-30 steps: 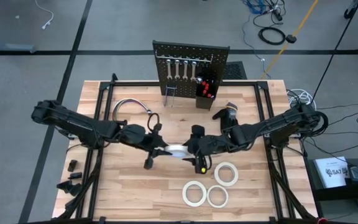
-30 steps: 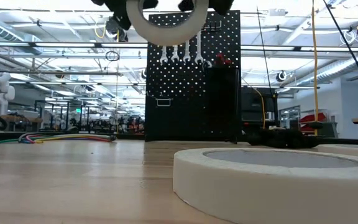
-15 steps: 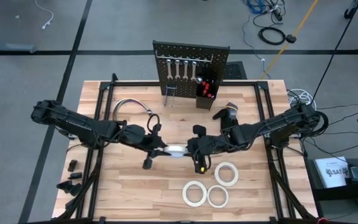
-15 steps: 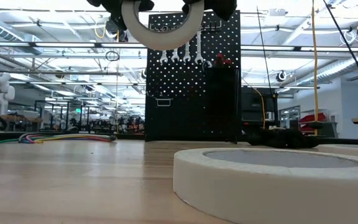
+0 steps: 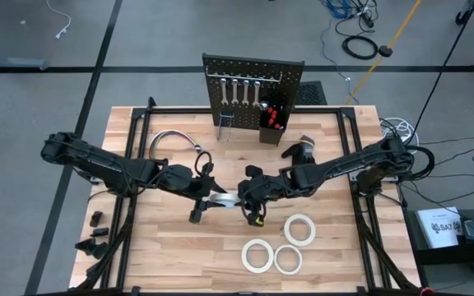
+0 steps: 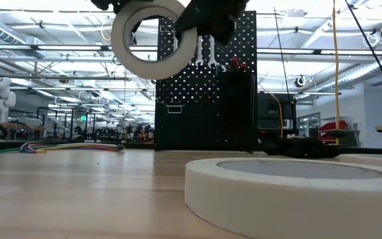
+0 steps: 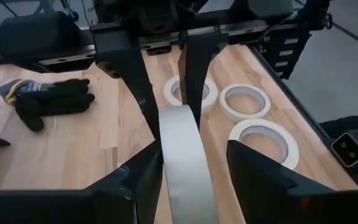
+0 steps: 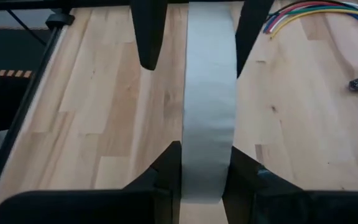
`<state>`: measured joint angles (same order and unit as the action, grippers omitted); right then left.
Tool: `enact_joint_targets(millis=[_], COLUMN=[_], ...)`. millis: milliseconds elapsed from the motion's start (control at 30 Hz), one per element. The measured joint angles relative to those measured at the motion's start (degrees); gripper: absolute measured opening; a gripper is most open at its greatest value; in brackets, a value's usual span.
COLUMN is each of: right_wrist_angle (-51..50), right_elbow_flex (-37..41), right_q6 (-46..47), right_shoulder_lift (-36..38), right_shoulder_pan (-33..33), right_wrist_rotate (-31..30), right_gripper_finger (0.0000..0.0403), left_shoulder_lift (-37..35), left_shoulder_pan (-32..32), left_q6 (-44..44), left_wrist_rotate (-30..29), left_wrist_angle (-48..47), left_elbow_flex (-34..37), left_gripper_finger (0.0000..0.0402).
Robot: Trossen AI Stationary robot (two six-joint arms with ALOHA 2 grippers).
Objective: Hang tools onto peg board
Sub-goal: Hang the white tape on the peg board
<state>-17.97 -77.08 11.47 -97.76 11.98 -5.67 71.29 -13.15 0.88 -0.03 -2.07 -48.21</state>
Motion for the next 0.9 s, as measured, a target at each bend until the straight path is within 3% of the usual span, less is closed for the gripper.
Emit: enact_joint_targets(millis=[300,433,600,767,833,900], right_wrist_angle=[0.1,0.2,-0.5,-0.4,-0.4,-0.9], right_elbow_flex=[0.0,0.0,0.0,0.0,0.0,0.0], right_q6=[-0.8,-0.8,-0.9,-3.3,-4.2,-5.3], right_shoulder_lift=[-0.1,-0.1,-0.1,0.0,0.0,0.5], right_shoulder_pan=[-1.4,-1.5,-1.5,-1.6,-1.8,-2.2], right_wrist_rotate=[1.0,1.7,1.0,0.2,0.1,0.1], right_gripper_finger=[0.0068,0.0068,0.0068,0.0068,0.0090,0.0141], left_shoulder_lift=[-0.7,-0.7,-0.8,-1.0,-1.1,-1.3], left_shoulder_pan=[0.0,0.1,0.5,0.4,0.4,0.3], left_q6=[3.7,4.5,4.5,4.8,5.1,5.4], left_wrist_rotate=[-0.6,-1.0,-2.0,-6.8,-6.8,-7.3], left_wrist_angle=[-3.8,-3.9,-4.2,-4.9,-4.9,-6.4], left_elbow_flex=[0.0,0.0,0.0,0.0,0.0,0.0], left_gripper_finger=[0.0169,0.0134,0.0063,0.0063,0.0063,0.0063])
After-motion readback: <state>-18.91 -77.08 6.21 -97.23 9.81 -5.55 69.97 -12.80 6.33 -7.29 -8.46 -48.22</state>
